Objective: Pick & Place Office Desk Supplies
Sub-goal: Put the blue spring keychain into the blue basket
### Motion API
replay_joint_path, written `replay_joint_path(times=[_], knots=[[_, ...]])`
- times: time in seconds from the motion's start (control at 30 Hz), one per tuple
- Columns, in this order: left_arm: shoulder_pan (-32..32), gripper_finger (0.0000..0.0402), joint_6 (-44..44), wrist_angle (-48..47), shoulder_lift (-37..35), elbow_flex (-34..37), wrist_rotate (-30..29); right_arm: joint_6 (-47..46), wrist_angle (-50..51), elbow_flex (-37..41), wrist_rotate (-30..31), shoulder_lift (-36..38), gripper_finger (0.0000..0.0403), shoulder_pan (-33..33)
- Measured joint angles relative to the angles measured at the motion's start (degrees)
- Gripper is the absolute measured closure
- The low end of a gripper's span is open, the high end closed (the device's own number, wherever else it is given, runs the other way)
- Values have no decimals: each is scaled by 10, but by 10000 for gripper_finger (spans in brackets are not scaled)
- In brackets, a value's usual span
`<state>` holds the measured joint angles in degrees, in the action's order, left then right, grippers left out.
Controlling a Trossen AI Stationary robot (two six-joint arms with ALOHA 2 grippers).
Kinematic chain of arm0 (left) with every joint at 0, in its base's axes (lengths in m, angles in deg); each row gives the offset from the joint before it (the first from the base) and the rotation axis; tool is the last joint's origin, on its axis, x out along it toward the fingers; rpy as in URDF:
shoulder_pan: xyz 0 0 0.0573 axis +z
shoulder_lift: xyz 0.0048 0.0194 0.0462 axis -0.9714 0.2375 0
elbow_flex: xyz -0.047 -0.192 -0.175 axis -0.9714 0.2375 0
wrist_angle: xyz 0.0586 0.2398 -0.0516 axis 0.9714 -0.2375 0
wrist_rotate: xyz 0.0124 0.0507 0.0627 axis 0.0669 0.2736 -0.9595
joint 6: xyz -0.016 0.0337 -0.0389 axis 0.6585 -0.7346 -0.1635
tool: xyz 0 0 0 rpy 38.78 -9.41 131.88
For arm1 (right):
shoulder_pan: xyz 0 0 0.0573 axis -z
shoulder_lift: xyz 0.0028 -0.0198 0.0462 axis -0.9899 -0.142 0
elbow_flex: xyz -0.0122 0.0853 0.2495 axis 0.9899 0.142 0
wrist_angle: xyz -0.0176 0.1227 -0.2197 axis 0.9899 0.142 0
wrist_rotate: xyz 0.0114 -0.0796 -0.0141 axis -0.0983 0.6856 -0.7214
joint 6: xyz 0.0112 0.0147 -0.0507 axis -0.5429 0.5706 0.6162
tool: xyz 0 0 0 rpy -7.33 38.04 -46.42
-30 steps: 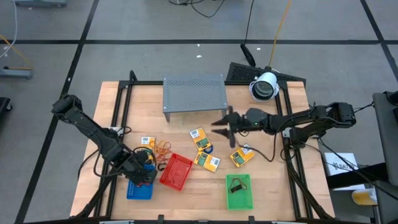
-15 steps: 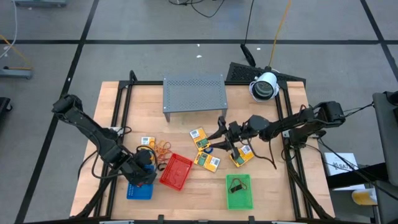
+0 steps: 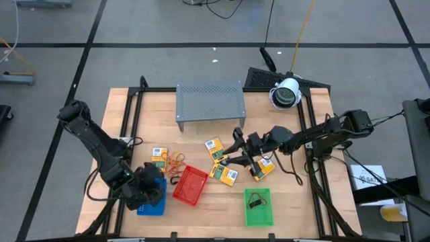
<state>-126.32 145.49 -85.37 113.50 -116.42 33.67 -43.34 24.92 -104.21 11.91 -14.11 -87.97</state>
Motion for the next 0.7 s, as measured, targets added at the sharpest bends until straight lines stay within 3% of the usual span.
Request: replay_joint_path(times=[0.2,0.33,0.7], knots=[[11,213,-69,1,0,0,-64,-20,6,0,50,0,271,-9],[28,213,-124,3,0,0,-107,-20,3,0,49,0,271,-18],[136,213,-273,19,0,0,-127,-14,4,0,96,0,271,-26]])
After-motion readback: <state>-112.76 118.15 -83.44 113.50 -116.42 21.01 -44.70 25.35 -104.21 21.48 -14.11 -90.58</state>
